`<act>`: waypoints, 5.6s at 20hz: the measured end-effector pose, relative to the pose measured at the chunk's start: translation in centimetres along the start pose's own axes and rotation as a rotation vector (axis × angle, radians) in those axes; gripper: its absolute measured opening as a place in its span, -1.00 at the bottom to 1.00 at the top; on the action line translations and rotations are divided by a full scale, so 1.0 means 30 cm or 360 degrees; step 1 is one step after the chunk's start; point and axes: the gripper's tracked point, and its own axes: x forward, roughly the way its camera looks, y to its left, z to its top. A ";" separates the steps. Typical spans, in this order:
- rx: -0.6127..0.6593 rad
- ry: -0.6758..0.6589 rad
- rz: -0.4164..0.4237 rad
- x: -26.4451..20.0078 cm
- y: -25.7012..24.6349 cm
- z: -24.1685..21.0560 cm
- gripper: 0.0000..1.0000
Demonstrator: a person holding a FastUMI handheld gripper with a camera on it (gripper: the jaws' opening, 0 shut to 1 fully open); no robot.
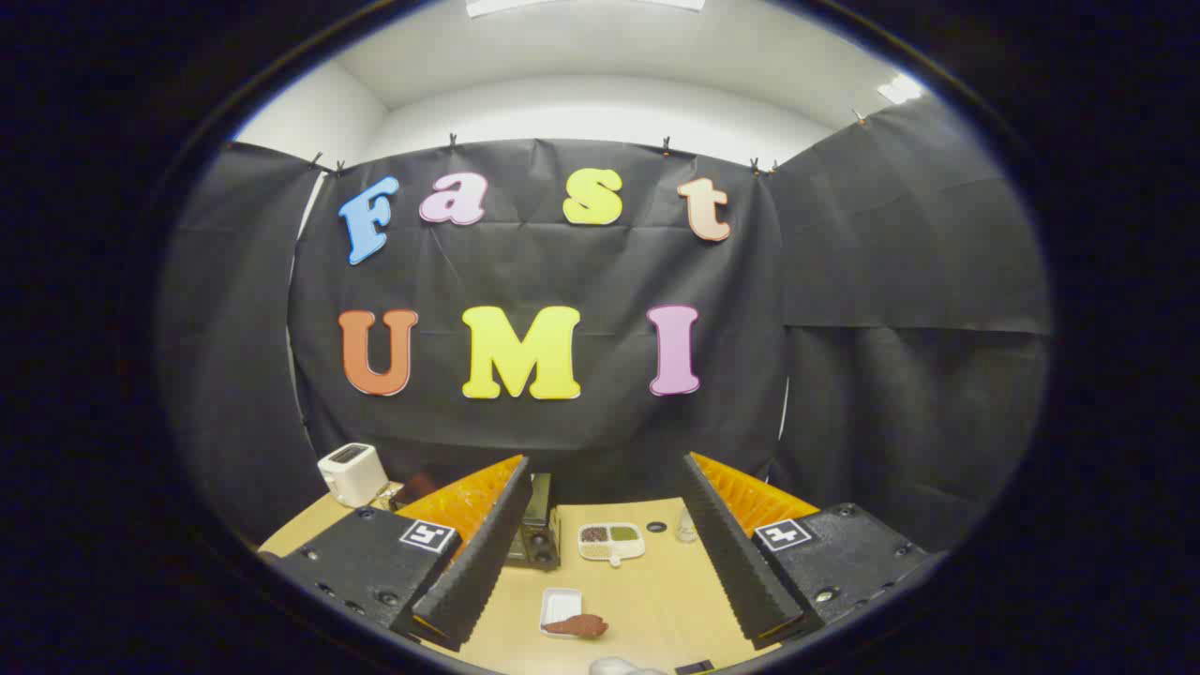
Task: Open the toaster oven, put the food inside, and close the toaster oven door.
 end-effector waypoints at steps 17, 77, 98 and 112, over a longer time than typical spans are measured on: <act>-0.0027 -0.0062 0.0031 0.015 0.144 0.051 1.00; -0.0129 0.0830 0.0323 0.520 0.888 -1.235 1.00; -0.0043 0.1151 0.0483 0.477 0.782 -1.437 1.00; 0.0098 0.1405 0.0547 0.438 -0.005 -1.384 0.95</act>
